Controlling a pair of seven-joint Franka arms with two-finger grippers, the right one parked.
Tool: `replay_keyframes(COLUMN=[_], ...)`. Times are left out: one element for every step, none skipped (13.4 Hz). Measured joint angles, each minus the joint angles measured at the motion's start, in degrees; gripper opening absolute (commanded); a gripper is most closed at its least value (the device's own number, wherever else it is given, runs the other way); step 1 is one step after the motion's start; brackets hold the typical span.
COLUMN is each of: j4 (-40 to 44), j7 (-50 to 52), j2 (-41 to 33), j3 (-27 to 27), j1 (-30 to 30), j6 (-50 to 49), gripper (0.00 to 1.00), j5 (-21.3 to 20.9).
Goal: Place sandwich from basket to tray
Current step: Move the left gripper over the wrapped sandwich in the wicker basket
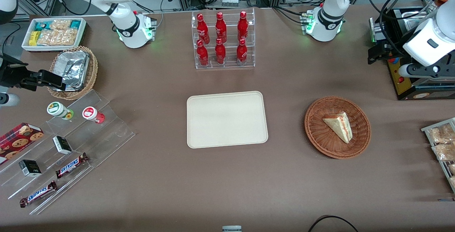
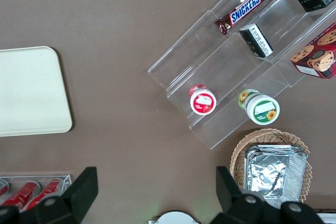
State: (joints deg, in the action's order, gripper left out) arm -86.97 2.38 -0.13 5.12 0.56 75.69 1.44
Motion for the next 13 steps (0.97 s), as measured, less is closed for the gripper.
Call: replay_keyframes(j4=[0.13,0.17,0.17,0.11,-0.09,-0.61,-1.57,-3.26,-5.87,-8.93,-11.97,-14.93,-17.57], j7=[-0.02,-0.03,-0.05,-0.06,-0.07,-0.07,-0.07,-0.07,-0.07,-0.07,-0.07,-0.07,-0.07], j2=[0.00,0.01,0.10,0.37,0.86,1.49,2.13,2.73,3.22,3.64,4.02,4.39,4.70], j3=[0.00,0.00,0.00,-0.01,-0.01,-0.01,-0.01,-0.01,-0.01,-0.01,-0.01,-0.01,-0.01], j1=[-0.10,-0.22,-0.34,-0.45,-0.53,-0.59,-0.64,-0.73,-0.88,-1.02,-1.06,-1.07,-1.07], j6=[0.17,0.59,0.88,0.93,0.96,1.29,2.50,4.95,8.41,12.39,16.40,20.36,23.82], gripper=[1.00,1.00,1.00,1.00,1.00,1.00,1.00,1.00,1.00,1.00,1.00,1.00,1.00], j5=[-0.05,-0.13,-0.19,-0.25,-0.35,-0.44,-0.48,-0.50,-0.51,-0.52,-0.52,-0.52,-0.52])
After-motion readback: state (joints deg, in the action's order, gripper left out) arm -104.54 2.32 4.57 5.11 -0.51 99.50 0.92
